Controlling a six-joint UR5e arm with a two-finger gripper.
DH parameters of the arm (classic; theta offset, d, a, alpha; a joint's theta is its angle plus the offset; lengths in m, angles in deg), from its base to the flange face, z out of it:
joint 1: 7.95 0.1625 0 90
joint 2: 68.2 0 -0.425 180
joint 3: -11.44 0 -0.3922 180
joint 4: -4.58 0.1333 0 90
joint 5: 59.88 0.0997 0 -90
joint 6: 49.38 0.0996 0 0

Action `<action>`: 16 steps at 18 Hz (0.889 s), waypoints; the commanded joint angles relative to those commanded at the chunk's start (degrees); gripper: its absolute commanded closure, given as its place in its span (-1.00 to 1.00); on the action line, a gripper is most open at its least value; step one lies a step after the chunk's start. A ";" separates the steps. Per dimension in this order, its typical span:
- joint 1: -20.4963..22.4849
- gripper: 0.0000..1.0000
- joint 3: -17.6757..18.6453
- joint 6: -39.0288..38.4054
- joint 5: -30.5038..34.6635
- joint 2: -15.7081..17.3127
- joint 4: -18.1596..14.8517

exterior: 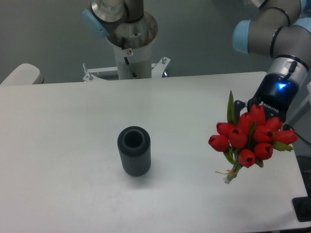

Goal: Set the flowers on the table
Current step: 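Lower the held red tulip bouquet toward the table surface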

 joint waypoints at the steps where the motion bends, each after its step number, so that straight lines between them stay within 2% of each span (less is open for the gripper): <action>1: 0.00 0.34 -0.09 0.70 0.00 -0.09 0.00; 8: -0.18 0.34 -1.58 1.76 5.36 -0.79 0.09; 12: 0.09 0.34 -4.04 2.82 7.99 -1.93 0.09; 16: 0.00 0.34 -4.13 7.38 17.64 -1.50 0.18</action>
